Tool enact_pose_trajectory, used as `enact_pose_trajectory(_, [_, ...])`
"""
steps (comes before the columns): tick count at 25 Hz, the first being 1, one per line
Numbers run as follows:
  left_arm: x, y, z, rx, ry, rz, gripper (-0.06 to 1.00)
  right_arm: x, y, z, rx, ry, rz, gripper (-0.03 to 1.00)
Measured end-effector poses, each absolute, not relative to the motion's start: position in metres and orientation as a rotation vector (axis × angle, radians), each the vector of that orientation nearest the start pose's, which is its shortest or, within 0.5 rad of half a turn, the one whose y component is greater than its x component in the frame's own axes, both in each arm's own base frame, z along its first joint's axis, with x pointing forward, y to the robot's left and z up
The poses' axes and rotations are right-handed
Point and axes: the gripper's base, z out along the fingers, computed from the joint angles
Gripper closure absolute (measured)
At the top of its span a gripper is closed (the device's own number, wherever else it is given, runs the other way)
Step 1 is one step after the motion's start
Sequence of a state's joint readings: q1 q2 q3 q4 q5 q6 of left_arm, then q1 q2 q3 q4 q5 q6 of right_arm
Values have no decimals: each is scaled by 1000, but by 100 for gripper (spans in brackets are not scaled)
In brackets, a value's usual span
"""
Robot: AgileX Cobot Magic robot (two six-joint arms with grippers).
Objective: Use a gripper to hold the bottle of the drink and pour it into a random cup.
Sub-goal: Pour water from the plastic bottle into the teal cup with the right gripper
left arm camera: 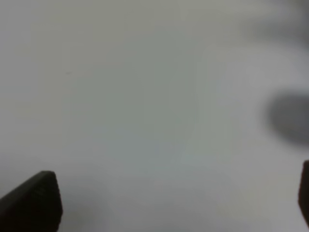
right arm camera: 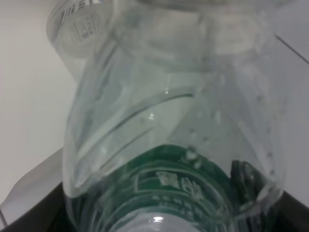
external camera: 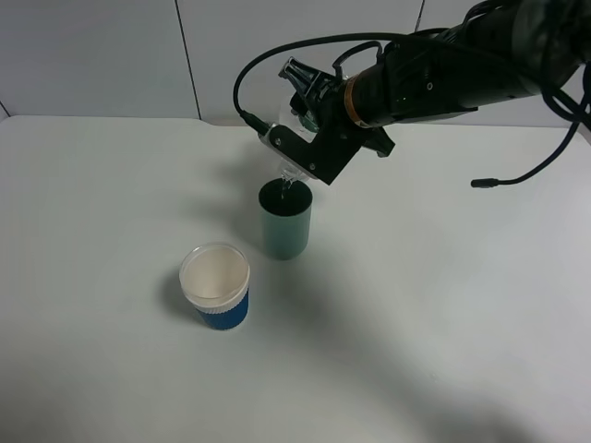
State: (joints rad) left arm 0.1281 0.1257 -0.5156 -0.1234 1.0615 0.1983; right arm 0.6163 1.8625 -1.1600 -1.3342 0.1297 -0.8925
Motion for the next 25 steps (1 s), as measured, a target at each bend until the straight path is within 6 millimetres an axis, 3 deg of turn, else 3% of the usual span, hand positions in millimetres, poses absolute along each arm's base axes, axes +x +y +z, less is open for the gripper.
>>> enact_pose_trajectory(25, [14,-8,282,73,2147,39,-5,338,228,201,-2387,407,-988,40])
